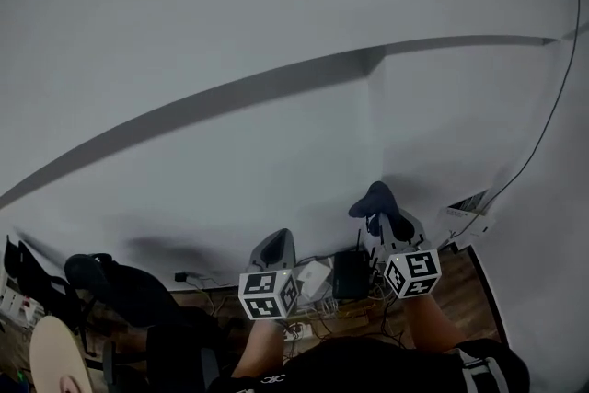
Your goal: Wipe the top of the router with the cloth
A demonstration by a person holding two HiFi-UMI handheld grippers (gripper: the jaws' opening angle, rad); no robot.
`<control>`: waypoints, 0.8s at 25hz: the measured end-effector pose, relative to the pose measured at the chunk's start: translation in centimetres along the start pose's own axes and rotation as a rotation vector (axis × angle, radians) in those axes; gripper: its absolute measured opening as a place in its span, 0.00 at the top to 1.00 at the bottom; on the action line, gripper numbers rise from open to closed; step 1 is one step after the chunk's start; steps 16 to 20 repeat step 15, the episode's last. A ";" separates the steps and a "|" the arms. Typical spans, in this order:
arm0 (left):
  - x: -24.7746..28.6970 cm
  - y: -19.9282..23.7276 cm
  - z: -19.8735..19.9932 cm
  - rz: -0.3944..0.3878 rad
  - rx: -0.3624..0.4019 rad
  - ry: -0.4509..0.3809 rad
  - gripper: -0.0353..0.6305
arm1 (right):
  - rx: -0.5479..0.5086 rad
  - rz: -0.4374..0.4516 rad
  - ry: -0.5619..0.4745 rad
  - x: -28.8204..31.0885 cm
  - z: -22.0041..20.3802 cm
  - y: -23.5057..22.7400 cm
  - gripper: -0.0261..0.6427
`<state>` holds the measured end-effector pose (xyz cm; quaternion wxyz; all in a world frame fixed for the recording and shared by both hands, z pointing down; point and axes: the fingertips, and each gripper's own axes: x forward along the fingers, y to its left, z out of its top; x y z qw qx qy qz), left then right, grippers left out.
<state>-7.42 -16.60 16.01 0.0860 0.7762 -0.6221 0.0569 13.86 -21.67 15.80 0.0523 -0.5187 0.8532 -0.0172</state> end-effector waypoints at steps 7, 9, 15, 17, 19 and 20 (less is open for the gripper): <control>1.2 -0.6 0.5 -0.013 0.005 -0.005 0.95 | 0.013 -0.001 0.034 0.4 -0.9 -0.5 0.94; 1.4 -0.7 0.5 -0.017 0.000 -0.006 0.95 | 0.009 -0.001 0.036 0.5 -0.8 -0.5 0.94; 1.9 -0.4 0.5 -0.010 -0.010 -0.011 0.95 | -0.012 0.004 0.018 1.0 0.0 -0.1 0.94; 1.9 -0.4 0.5 -0.010 -0.010 -0.011 0.95 | -0.012 0.004 0.018 1.0 0.0 -0.1 0.94; 1.9 -0.4 0.5 -0.010 -0.010 -0.011 0.95 | -0.012 0.004 0.018 1.0 0.0 -0.1 0.94; 1.9 -0.4 0.5 -0.010 -0.010 -0.011 0.95 | -0.012 0.004 0.018 1.0 0.0 -0.1 0.94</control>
